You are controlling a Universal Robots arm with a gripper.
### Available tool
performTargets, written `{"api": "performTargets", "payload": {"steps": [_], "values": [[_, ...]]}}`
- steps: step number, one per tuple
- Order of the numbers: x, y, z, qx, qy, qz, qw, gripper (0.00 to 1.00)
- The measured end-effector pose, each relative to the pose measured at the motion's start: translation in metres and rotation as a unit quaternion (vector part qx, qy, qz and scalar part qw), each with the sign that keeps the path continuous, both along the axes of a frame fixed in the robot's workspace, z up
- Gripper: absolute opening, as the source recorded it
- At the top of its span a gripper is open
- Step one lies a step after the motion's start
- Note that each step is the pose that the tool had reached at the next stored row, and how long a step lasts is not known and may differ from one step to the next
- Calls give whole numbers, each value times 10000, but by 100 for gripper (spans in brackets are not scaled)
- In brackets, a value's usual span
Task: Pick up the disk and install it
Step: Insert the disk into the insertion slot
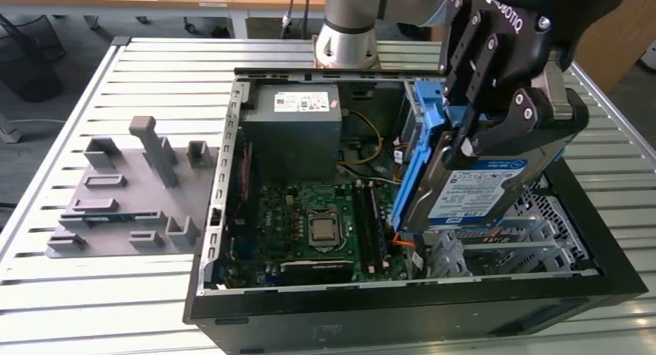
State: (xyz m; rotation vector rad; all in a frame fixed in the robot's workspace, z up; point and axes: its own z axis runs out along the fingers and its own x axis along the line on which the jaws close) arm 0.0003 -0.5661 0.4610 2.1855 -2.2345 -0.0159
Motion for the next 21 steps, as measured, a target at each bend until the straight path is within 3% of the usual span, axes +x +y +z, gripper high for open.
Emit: {"api": "performTargets", "payload": {"steps": [10, 16, 21], "values": [[176, -1, -23, 1, 0, 0, 10000, 36], [194, -54, -47, 0, 0, 0, 10000, 36], [266, -57, -72, 0, 0, 6, 10000, 36]]}}
